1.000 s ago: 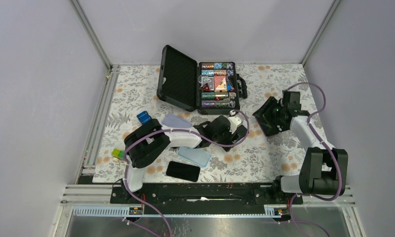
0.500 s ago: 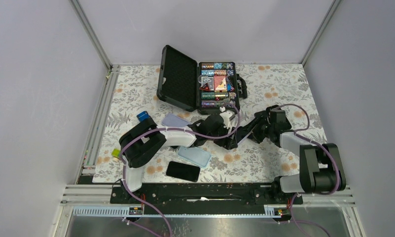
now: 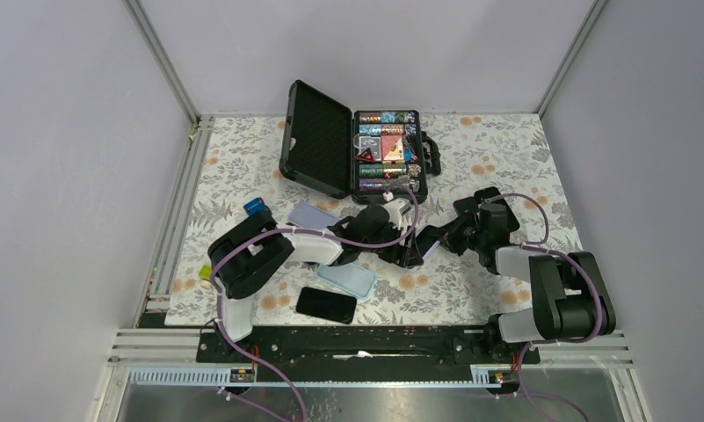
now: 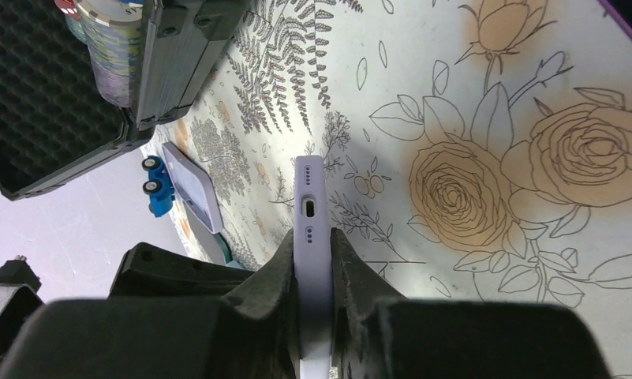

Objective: Take the phone out of the phone case
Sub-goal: Pick up the phone at the center of the board.

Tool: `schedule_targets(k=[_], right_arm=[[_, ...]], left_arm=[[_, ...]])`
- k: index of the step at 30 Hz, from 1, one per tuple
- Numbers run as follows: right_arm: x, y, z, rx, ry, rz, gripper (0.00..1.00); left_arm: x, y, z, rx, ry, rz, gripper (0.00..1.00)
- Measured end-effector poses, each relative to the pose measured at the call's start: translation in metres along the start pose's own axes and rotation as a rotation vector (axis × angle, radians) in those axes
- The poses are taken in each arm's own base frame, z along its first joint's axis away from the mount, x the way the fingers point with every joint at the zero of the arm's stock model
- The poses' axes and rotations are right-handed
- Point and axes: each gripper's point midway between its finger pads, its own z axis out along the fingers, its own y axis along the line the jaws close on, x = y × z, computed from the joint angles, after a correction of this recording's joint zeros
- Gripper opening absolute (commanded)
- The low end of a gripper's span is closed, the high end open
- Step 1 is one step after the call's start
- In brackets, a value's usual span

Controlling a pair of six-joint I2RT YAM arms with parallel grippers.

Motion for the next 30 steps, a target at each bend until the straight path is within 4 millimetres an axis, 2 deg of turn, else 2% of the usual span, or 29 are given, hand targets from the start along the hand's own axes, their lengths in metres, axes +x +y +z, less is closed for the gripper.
schedule_targets(k=[2,4,9,13,17,20,25,28,30], right_arm=[[0.001,0.001,-0.001,-0.007,-0.001,-0.012,0.00],[0.002,0.002,-0.002,-0.015,0.002,-0.014,0.00],[0.000,0.011,-0.007,-0.051,-0.014,-0.039,0.00],[-0.004,0.030,-0.015,-0.115,-0.034,-0.083,0.00],[-0.002,0.049,-0.026,-0.191,-0.031,-0.145,0.00],[0.002,0.069,-0.039,-0.270,-0.017,-0.219,0.00],[0.010,0.107,-0.063,-0.422,0.010,-0.364,0.00],[0.018,0.126,-0.078,-0.520,0.043,-0.429,0.00],[0.025,0.136,-0.086,-0.576,0.070,-0.463,0.00]], left_arm=[[0.001,-0.001,-0.001,0.016,-0.009,-0.001,0.89],[0.001,-0.002,-0.001,0.025,-0.013,0.007,0.98],[0.003,-0.009,-0.013,0.057,-0.023,0.043,0.99],[0.000,-0.012,-0.027,0.071,-0.048,0.082,0.99],[-0.005,-0.012,-0.050,0.074,-0.087,0.118,0.99],[-0.018,-0.009,-0.072,0.070,-0.144,0.133,0.99],[-0.052,-0.012,-0.103,0.125,-0.271,0.125,0.99],[-0.068,-0.020,-0.116,0.194,-0.314,0.108,0.97],[-0.071,-0.032,-0.120,0.246,-0.307,0.105,0.93]])
